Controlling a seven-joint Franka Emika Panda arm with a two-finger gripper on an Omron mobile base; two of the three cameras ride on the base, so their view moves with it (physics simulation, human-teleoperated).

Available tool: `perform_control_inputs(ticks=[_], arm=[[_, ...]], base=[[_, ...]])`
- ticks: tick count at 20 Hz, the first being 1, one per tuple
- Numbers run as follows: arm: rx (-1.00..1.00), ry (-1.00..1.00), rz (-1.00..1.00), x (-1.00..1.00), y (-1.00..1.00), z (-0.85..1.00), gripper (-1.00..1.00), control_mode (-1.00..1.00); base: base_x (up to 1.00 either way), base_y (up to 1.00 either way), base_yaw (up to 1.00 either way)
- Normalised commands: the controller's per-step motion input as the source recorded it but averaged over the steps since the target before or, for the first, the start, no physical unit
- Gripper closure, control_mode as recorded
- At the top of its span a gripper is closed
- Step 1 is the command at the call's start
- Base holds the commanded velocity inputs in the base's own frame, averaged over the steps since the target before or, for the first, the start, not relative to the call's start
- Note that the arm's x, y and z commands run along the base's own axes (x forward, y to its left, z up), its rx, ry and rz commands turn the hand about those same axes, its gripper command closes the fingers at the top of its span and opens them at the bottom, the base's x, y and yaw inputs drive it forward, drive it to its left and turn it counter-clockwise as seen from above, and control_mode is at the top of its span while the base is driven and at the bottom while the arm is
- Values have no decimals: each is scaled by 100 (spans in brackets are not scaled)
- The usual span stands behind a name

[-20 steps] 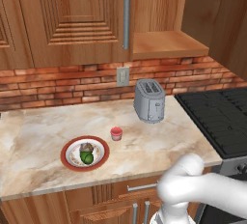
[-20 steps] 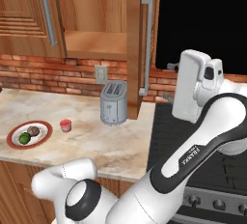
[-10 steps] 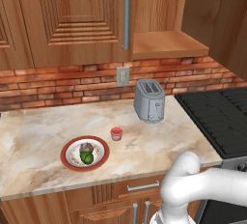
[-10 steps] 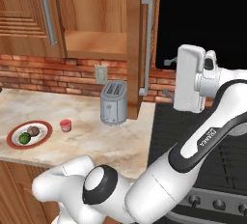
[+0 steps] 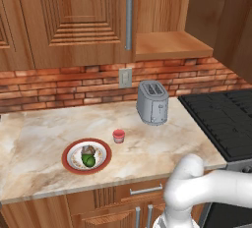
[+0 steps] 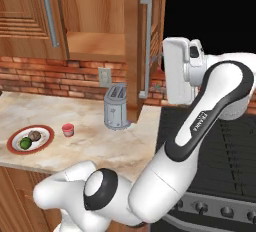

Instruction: Pick the avocado and bread from the counter and place them on the plate. Then pick the jam from the cabinet and place it next to the plate. Lastly close the cabinet door.

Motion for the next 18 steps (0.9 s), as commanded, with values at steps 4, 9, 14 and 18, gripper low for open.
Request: perform_control_inputs(ticks=[4, 9, 14, 18], arm=[[0, 0, 0, 21, 69, 0, -100, -100], [0, 0, -6, 26, 75, 2, -100, -100], [-7, -9, -12, 64, 80, 0, -100, -100], [-10, -11, -17, 94, 90, 0, -100, -100]], base=[[0, 0, 0], [0, 0, 0], [0, 0, 0], [0, 0, 0]])
